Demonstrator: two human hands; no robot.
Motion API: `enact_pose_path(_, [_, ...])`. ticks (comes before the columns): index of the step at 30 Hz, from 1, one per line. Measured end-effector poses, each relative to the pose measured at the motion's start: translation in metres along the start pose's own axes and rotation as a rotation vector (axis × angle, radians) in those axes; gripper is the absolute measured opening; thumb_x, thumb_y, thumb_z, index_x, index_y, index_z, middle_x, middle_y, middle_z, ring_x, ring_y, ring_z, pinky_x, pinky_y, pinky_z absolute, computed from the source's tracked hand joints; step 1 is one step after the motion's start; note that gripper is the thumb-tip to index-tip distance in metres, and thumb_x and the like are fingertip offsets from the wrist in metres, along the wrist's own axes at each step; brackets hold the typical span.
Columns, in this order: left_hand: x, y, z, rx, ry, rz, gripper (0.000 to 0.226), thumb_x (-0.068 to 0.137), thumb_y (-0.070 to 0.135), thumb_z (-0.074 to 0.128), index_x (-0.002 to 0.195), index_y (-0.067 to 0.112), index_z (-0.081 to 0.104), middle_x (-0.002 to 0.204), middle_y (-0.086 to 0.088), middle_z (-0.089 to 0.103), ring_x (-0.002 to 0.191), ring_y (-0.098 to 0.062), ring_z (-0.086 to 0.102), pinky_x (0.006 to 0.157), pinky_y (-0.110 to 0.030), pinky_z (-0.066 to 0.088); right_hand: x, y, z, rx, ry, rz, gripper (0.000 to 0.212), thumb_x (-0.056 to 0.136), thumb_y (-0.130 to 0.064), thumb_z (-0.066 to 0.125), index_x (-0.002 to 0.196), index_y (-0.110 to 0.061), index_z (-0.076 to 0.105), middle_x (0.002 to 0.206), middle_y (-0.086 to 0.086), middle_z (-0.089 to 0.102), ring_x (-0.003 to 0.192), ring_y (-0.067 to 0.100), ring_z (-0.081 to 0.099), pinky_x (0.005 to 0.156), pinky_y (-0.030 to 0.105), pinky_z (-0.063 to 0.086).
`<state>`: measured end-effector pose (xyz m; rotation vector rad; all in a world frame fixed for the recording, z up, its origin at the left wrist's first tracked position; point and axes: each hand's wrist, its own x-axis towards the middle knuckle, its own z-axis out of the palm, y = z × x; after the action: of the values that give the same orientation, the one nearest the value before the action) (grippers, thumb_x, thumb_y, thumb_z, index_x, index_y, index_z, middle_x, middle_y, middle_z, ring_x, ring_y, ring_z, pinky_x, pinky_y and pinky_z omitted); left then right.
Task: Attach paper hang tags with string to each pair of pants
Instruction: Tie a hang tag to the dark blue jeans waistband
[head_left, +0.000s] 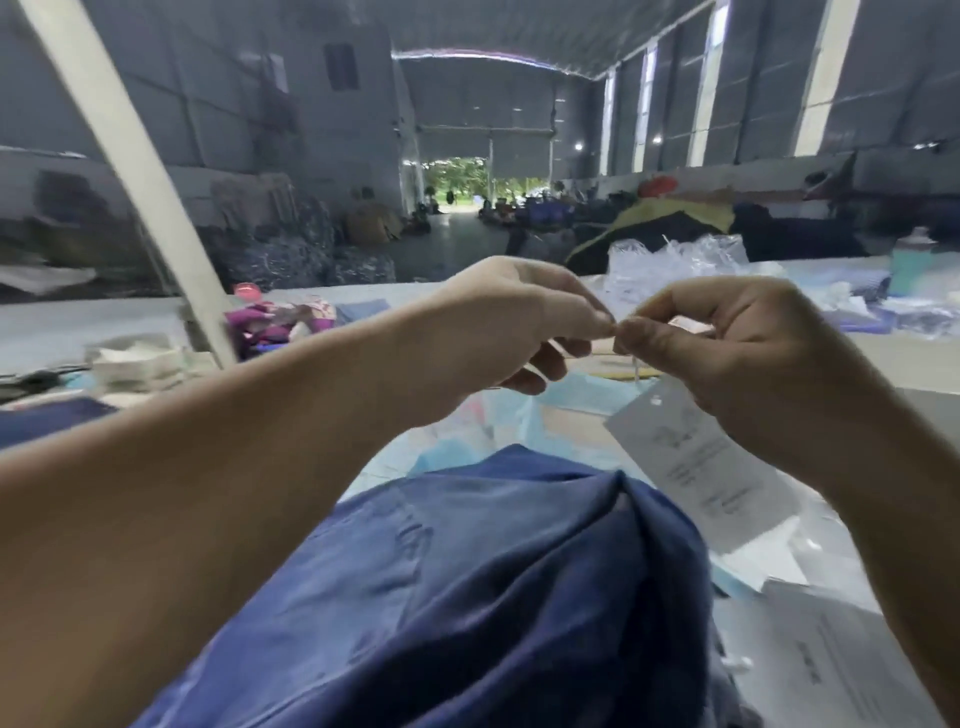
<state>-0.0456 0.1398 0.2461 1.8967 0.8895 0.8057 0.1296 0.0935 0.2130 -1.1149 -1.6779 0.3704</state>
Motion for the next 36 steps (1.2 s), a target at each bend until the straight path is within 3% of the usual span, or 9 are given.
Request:
enact_pose_path(5, [-0.061, -0.022, -0.038, 0.202, -0.105, -0.114, 0.007, 0.090, 0.015, 0.067, 0.083, 0.014, 0.068, 0.070, 0.002, 0.063, 0.062, -0.013, 0.055, 0.060, -0.026, 0.043, -0.008, -0.046, 0.037, -0.076, -0.210, -0.069, 0.017, 0.089, -0.026, 0.066, 0.074, -0.018, 0.070, 0.044, -0.006, 0.055, 0.035, 0.005, 0.032, 0.035, 0.017, 0.027])
enact_pose_path(10, [-0.111, -0.060, -0.066, 1.204, -0.202, -0.212, 0.020, 0.090, 0.040, 0.058, 0.098, 0.024, 0.066, 0.096, 0.007, 0.066, 0.084, -0.015, 0.059, 0.074, -0.028, 0.050, -0.018, -0.078, 0.064, -0.166, -0.280, -0.054, 0.016, 0.087, -0.027, 0.068, 0.074, -0.018, 0.071, 0.044, -0.011, 0.047, 0.040, 0.005, 0.038, 0.041, 0.017, 0.034])
enact_pose_path(12, [-0.128, -0.076, -0.078, 1.357, -0.235, -0.366, 0.026, 0.094, 0.040, 0.050, 0.108, 0.022, 0.064, 0.101, 0.004, 0.063, 0.084, -0.018, 0.054, 0.067, -0.028, 0.045, -0.021, -0.090, 0.078, -0.186, -0.367, -0.018, 0.018, 0.089, -0.026, 0.068, 0.073, -0.017, 0.071, 0.042, -0.013, 0.048, 0.037, 0.002, 0.036, 0.038, 0.016, 0.031])
enact_pose_path(18, [-0.158, -0.108, -0.119, 1.161, -0.051, -0.590, 0.042, 0.092, 0.055, 0.050, 0.112, 0.018, 0.054, 0.110, -0.002, 0.058, 0.091, -0.020, 0.051, 0.081, -0.032, 0.045, -0.022, -0.118, 0.131, -0.355, -0.557, -0.010, 0.020, 0.092, -0.029, 0.066, 0.074, -0.022, 0.069, 0.037, -0.021, 0.046, 0.034, -0.002, 0.043, 0.034, 0.009, 0.027])
enact_pose_path(22, [-0.172, -0.120, -0.140, 1.032, 0.016, -0.725, 0.053, 0.087, 0.059, 0.056, 0.108, 0.011, 0.060, 0.105, -0.005, 0.063, 0.086, -0.021, 0.057, 0.067, -0.031, 0.046, -0.020, -0.129, 0.171, -0.460, -0.640, -0.042, 0.017, 0.091, -0.032, 0.065, 0.075, -0.028, 0.069, 0.047, -0.021, 0.055, 0.046, -0.004, 0.050, 0.040, 0.009, 0.031])
enact_pose_path(25, [-0.180, -0.126, -0.156, 0.709, 0.085, -0.798, 0.038, 0.086, 0.051, 0.064, 0.087, 0.014, 0.058, 0.084, -0.005, 0.062, 0.075, -0.019, 0.062, 0.057, -0.032, 0.055, -0.019, -0.133, 0.197, -0.536, -0.677, -0.103, 0.018, 0.091, -0.035, 0.065, 0.073, -0.031, 0.067, 0.053, -0.016, 0.053, 0.048, -0.003, 0.049, 0.043, 0.014, 0.030])
enact_pose_path(28, [-0.192, -0.131, -0.167, 0.553, 0.085, -0.845, 0.029, 0.087, 0.045, 0.067, 0.085, 0.019, 0.054, 0.090, -0.002, 0.059, 0.078, -0.017, 0.063, 0.053, -0.030, 0.056, -0.019, -0.131, 0.215, -0.555, -0.719, -0.150, 0.020, 0.091, -0.036, 0.064, 0.072, -0.030, 0.065, 0.052, -0.013, 0.050, 0.048, 0.002, 0.046, 0.047, 0.019, 0.030])
enact_pose_path(33, [-0.193, -0.127, -0.166, 0.230, 0.270, -0.590, 0.007, 0.090, 0.014, 0.063, 0.087, 0.009, 0.061, 0.072, -0.004, 0.061, 0.058, -0.015, 0.059, 0.043, -0.022, 0.048, -0.011, -0.126, 0.225, -0.536, -0.732, -0.177, 0.019, 0.091, -0.033, 0.065, 0.073, -0.027, 0.067, 0.052, -0.011, 0.052, 0.044, 0.002, 0.045, 0.044, 0.014, 0.030])
enact_pose_path(36, [-0.190, -0.112, -0.154, -0.016, 0.243, -0.422, 0.006, 0.087, 0.006, 0.060, 0.084, 0.011, 0.063, 0.068, -0.002, 0.062, 0.058, -0.014, 0.057, 0.052, -0.023, 0.046, -0.002, -0.125, 0.223, -0.408, -0.670, -0.189, 0.025, 0.090, -0.027, 0.066, 0.065, -0.024, 0.067, 0.043, -0.014, 0.051, 0.037, 0.003, 0.040, 0.039, 0.013, 0.030])
